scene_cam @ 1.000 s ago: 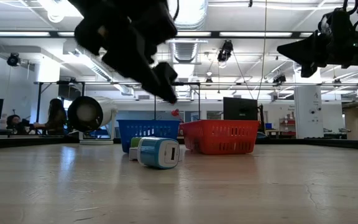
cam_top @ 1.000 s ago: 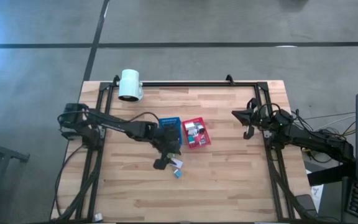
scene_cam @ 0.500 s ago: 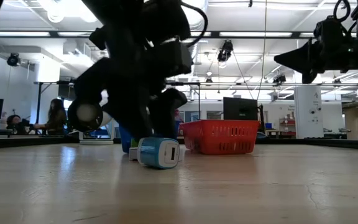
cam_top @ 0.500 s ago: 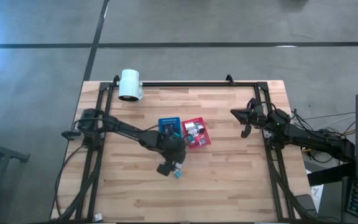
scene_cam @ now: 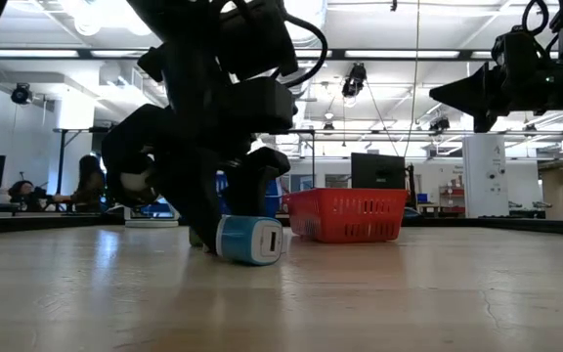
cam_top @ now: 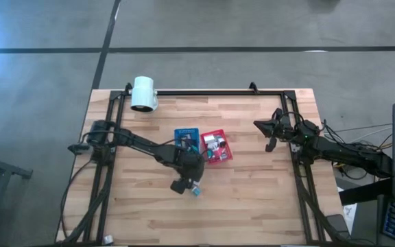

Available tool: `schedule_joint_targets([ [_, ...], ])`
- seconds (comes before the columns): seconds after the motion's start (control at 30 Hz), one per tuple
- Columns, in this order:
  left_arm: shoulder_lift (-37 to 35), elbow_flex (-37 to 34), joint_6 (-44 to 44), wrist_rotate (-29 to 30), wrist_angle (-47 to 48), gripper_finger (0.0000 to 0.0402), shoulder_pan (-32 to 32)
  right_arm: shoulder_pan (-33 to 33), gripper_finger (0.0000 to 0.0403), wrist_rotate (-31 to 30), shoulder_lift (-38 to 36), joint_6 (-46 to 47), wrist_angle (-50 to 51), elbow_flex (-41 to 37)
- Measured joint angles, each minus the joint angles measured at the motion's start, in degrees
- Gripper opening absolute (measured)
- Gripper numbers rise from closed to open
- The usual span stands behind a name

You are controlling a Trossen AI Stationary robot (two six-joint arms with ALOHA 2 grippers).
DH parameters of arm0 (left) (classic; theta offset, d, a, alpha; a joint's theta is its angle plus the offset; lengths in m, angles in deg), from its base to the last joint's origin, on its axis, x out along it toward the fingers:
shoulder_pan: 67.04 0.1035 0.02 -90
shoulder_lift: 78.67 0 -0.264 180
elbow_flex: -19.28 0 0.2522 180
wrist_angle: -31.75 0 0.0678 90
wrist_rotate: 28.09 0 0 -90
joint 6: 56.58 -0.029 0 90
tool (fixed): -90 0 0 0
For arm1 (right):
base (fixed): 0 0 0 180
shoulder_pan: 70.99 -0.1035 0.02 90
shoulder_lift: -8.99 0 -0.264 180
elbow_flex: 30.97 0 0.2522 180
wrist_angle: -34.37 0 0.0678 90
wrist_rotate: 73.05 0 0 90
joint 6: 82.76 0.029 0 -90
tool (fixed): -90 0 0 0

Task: Pick & Place Office items
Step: Put the digital timer into the blue bin

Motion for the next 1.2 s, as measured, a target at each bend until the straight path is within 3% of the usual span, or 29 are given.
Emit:
schedule_joint_targets([
  [0.17, 0.0, -0.04, 0.01, 0.0, -0.21, 0.0236, 0.04, 0.0, 0.0008, 0.0, 0.07, 0.0, 0.0, 0.0],
  [0.37, 0.0, 0.38, 0.04, -1.33, 0.01, 0.0152, 0.07, 0.0, 0.0008, 0.02, 0.07, 0.0, 0.02, 0.0],
  [0.73, -1.38, 2.26, -1.05, -3.23, 0.23, 0.0151, -0.22, 0.0, 0.0008, 0.09, 0.05, 0.0, 0.08, -0.02],
  [1.0, -15.52, 0.74, -2.36, -1.21, -1.0, 0.0151, -0.16, -0.25, 0.0008, 0.25, 0.07, 0.2, 0.14, -0.04],
  [1.2, -34.24, -10.51, 0.59, 1.03, -11.75, 0.0151, 0.64, -0.24, 0.0008, 0.52, 0.05, -0.18, 0.26, -0.04],
])
